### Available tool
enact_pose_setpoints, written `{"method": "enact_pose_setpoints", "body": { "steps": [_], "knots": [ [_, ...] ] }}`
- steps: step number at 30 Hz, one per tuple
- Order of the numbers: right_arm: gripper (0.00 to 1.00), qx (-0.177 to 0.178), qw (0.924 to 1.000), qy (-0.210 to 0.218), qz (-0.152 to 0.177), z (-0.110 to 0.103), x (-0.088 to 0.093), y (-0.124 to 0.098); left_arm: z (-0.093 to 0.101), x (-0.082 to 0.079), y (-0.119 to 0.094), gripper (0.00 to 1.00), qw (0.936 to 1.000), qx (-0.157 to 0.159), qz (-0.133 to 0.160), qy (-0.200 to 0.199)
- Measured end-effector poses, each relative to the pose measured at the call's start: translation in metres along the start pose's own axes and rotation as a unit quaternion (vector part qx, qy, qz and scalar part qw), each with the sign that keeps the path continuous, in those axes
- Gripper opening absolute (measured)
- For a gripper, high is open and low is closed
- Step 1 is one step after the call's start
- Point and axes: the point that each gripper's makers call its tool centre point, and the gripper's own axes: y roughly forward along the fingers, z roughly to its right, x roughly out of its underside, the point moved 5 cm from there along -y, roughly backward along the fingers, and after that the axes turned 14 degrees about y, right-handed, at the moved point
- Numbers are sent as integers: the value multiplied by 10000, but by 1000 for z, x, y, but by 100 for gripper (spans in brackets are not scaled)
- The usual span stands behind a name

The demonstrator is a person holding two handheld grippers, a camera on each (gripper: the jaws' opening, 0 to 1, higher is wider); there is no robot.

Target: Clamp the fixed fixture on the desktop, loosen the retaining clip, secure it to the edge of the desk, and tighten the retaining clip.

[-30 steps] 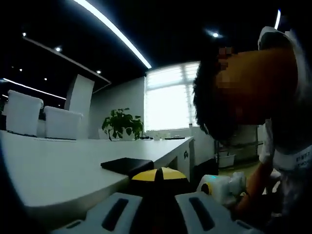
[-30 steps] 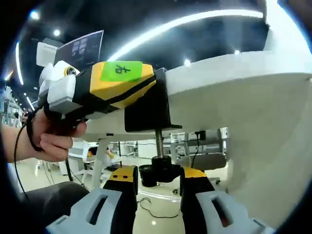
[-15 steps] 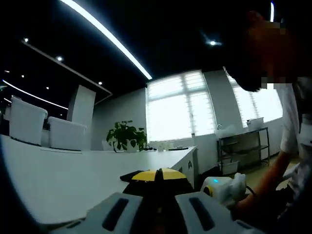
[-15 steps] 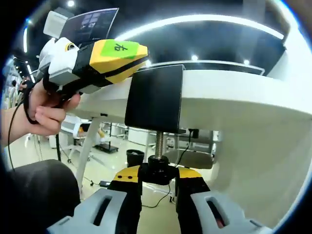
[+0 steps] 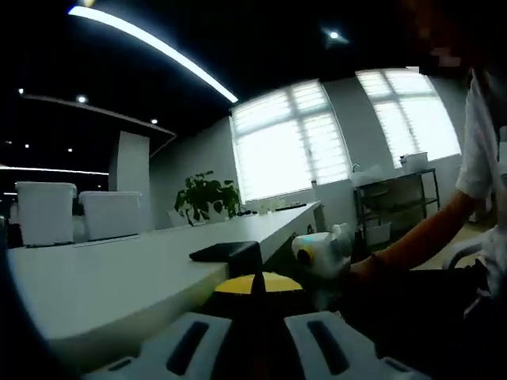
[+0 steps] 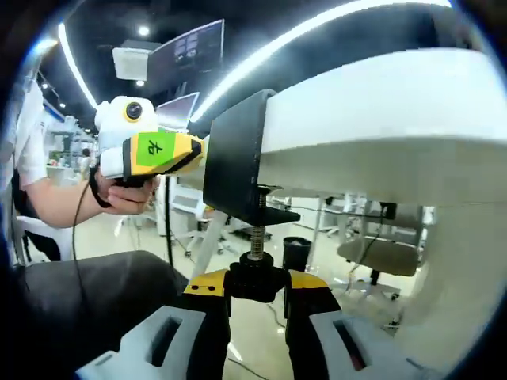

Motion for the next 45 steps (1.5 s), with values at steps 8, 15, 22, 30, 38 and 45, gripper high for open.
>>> {"method": "enact_pose_setpoints", "body": {
  "steps": [8, 15, 22, 30, 38, 45],
  "knots": [
    [25, -288, 9992, -240, -158, 0, 0, 0, -2, 5, 7, 3, 9999, 35, 40, -164],
    [28, 587, 9974, 165, 373, -1, 5, -4, -4, 0, 12, 3, 9993, 44, 58, -378],
    [47, 2227, 9599, 778, 1517, -19, 14, -29, -2, -1, 13, 3, 9996, 63, 112, -259],
    [40, 4091, 8931, -68, 1868, -53, 3, -41, -2, -1, 13, 3, 9995, -4, 157, -257],
    [40, 4256, 8880, -385, 1696, -52, -2, 3, -2, -1, 12, 3, 9999, -53, 109, -77],
    [25, 4639, 8708, -525, 1542, -33, -4, -9, -4, -1, 10, 3, 9997, -37, 158, -185]
  ]
}}
